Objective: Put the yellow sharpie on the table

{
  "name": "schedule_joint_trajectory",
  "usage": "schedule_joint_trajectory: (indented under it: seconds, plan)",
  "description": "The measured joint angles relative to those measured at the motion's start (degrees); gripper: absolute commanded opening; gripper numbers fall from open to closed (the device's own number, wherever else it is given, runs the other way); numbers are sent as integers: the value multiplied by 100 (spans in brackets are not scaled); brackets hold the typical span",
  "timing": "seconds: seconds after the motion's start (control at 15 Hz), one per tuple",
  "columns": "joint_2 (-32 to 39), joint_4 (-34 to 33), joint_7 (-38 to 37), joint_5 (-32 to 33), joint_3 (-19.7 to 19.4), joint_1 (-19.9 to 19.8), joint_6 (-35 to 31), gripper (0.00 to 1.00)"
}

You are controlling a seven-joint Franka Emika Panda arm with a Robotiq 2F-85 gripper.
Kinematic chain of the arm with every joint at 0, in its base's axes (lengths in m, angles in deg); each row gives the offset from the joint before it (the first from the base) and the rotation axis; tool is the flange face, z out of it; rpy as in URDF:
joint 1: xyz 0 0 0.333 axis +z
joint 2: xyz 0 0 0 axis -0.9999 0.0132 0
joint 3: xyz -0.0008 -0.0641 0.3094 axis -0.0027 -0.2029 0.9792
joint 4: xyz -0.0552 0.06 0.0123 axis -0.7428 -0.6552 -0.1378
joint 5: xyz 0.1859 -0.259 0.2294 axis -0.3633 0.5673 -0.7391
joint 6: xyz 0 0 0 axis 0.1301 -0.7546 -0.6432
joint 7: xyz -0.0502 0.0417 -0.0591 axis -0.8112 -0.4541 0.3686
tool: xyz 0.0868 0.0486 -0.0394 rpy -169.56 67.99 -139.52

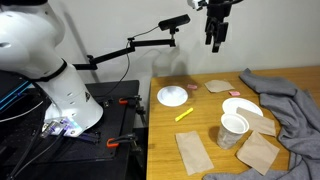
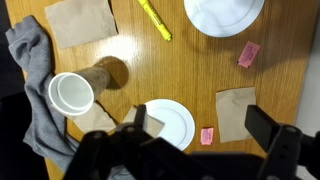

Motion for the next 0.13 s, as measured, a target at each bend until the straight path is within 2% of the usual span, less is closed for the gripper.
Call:
schedule_joint_trajectory:
  seconds: [0.13]
  plan:
    - [49, -5, 1, 0, 0, -3, 0, 100]
